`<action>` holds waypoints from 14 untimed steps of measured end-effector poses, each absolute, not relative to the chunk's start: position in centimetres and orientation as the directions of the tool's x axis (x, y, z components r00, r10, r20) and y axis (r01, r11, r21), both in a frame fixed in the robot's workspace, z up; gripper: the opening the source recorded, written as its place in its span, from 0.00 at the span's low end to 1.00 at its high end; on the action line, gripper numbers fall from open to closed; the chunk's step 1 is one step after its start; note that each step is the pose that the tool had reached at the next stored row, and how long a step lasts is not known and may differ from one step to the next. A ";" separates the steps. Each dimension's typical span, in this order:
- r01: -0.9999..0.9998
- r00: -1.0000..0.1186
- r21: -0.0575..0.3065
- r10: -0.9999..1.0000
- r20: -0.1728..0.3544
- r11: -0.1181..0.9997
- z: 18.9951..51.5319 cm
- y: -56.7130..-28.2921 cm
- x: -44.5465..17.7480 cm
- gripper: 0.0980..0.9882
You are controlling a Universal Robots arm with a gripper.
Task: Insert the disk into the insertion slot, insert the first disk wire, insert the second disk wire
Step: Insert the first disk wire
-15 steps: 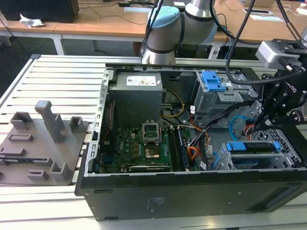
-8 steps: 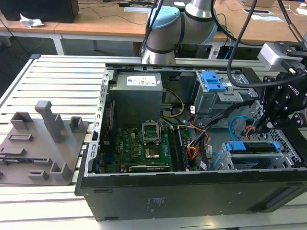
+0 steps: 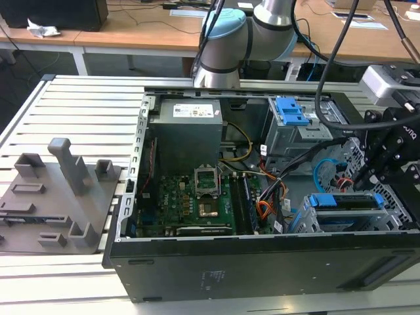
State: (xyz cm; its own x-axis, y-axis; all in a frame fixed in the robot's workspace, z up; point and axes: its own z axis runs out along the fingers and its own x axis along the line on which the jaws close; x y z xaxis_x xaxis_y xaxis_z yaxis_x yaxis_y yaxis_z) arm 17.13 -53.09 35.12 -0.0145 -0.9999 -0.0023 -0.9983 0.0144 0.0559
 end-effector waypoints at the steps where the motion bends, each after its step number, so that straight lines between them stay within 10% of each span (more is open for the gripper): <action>1: -0.998 -0.015 0.056 -1.000 -0.002 0.014 35.1 -53.5 17.1 0.09; 14: -0.998 -0.014 0.056 -0.999 -0.032 0.012 34.7 -54.2 17.1 0.09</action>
